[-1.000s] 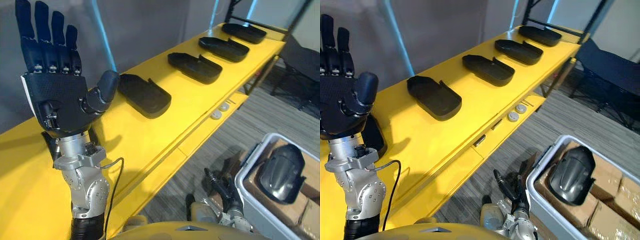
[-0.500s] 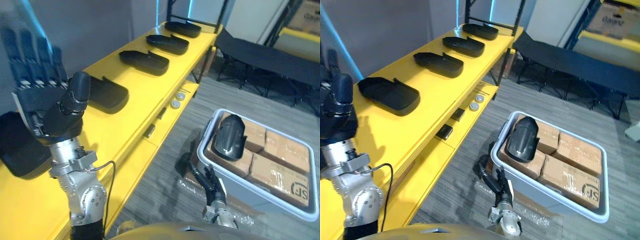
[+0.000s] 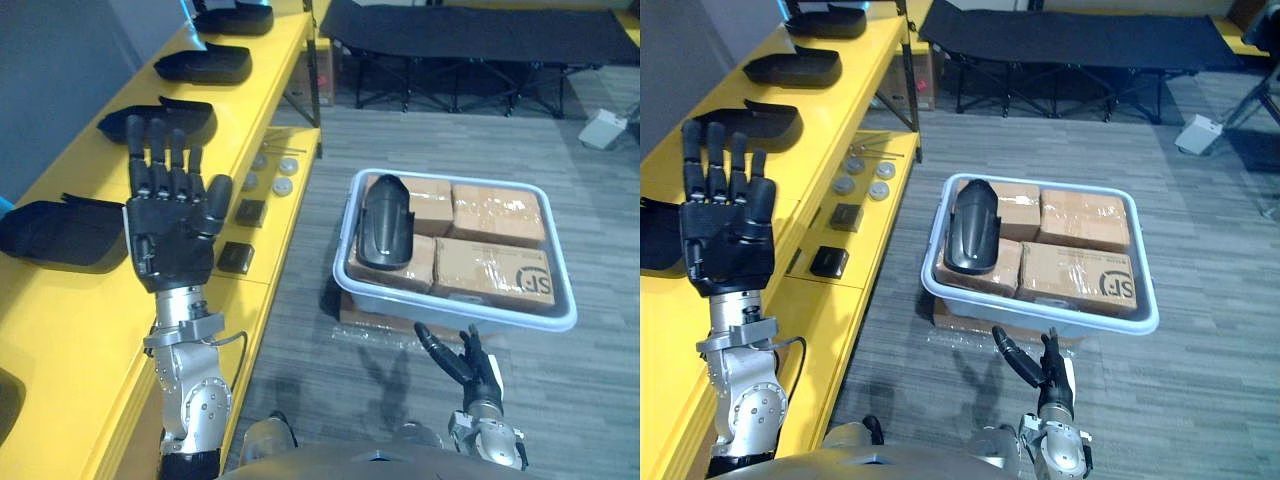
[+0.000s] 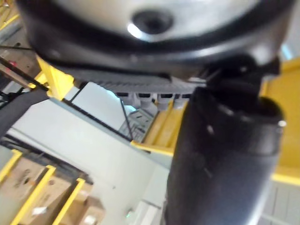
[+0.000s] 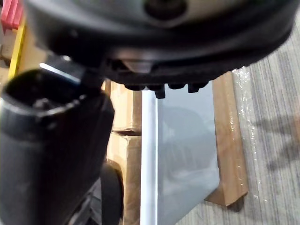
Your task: Walk over and take three plastic housings, then place them on the shelf
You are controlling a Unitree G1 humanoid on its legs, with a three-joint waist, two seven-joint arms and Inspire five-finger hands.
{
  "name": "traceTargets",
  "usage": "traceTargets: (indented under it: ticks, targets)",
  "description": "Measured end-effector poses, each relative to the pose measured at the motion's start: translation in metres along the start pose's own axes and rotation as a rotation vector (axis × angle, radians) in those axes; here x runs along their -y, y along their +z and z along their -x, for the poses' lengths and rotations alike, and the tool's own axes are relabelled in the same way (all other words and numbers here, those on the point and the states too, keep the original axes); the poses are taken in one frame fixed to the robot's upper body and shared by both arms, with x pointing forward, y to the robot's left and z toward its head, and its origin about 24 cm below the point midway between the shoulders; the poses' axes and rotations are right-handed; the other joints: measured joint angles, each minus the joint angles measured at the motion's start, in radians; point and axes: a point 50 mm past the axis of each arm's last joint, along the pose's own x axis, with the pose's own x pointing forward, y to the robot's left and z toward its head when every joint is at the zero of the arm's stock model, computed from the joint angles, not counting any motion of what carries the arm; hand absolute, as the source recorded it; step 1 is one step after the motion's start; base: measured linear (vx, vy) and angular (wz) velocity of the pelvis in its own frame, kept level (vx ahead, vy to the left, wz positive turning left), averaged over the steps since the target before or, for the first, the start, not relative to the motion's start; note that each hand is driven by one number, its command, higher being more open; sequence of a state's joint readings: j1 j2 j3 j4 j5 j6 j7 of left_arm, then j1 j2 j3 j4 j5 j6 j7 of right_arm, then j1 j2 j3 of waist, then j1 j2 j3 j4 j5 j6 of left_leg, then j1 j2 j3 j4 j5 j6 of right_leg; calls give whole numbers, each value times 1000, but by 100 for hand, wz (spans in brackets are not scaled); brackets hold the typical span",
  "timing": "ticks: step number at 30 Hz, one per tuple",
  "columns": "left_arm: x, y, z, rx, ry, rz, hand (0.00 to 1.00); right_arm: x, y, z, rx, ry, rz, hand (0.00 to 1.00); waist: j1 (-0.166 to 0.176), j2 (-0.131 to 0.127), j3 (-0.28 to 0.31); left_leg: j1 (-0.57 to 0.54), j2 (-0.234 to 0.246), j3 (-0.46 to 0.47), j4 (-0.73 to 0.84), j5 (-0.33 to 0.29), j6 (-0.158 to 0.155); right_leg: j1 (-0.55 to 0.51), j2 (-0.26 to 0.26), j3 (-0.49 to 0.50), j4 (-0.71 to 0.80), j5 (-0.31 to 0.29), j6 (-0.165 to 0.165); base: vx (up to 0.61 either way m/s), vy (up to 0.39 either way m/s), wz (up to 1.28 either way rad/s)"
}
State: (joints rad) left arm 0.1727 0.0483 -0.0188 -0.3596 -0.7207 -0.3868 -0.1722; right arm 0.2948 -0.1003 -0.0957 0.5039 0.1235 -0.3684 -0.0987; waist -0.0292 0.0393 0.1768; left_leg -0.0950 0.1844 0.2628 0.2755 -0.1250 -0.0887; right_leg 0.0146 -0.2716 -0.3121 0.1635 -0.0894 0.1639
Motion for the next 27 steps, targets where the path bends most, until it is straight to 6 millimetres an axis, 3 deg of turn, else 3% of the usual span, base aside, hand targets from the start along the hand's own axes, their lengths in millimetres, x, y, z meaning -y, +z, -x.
traceTargets:
  ticks: [3, 5, 11, 13, 16, 19, 21, 23, 27]
  targets:
    - [7, -11, 3, -114, -66, -36, 100, -10, 27, -6, 131, 11, 31, 100, 1, -11, 19, -7, -10, -1, 9, -19, -12, -49, -6, 54, 32, 1, 0, -63, 50, -35]
    - [3, -16, 9, -183, -58, -206, 100, -23, 56, -6, 269, 37, -10, 100, 1, -36, 34, -16, -8, -1, 39, -45, -14, -66, 2, 89, 26, 16, 3, -58, 45, -45]
    - [-20, -38, 21, -366, 37, -376, 100, -13, 116, -10, 553, -86, -96, 100, 5, -76, 59, -82, -3, -24, 96, -56, -14, -82, 16, 94, -53, 104, -4, -24, 50, -11]
    - [-30, -48, 27, -455, 46, -442, 100, 0, 136, -26, 590, -181, -116, 100, 20, -88, 81, -118, -7, -50, 109, -56, -8, -82, 22, 76, -109, 159, -13, -50, 59, 3]
    - [-41, -59, 32, -555, 35, -551, 100, 13, 158, -61, 535, -225, -120, 100, 42, -100, 117, -157, -15, -67, 130, -54, -2, -84, 21, 52, -132, 171, -17, -76, 29, 17]
    - [-50, -69, 36, -638, 22, -597, 100, 20, 187, -100, 438, -236, -90, 100, 74, -90, 172, -181, -17, -86, 142, -43, 3, -86, 21, 35, -142, 178, -8, -105, -8, 18]
    - [-50, -77, 38, -683, -2, -587, 100, 34, 218, -123, 388, -264, -54, 100, 108, -61, 216, -218, -20, -107, 144, -27, 5, -102, 24, 12, -151, 189, -5, -114, -39, 18]
    - [-50, -83, 43, -721, -29, -573, 100, 47, 249, -137, 352, -280, -83, 100, 125, -38, 254, -238, -20, -126, 140, -12, 7, -113, 30, -2, -152, 210, -13, -108, -19, 20]
    - [-56, -102, 61, -842, -42, -560, 100, 63, 289, -143, 351, -301, -111, 100, 153, -27, 266, -276, -21, -137, 140, -2, 16, -147, 34, -15, -154, 254, -32, -57, 36, 5]
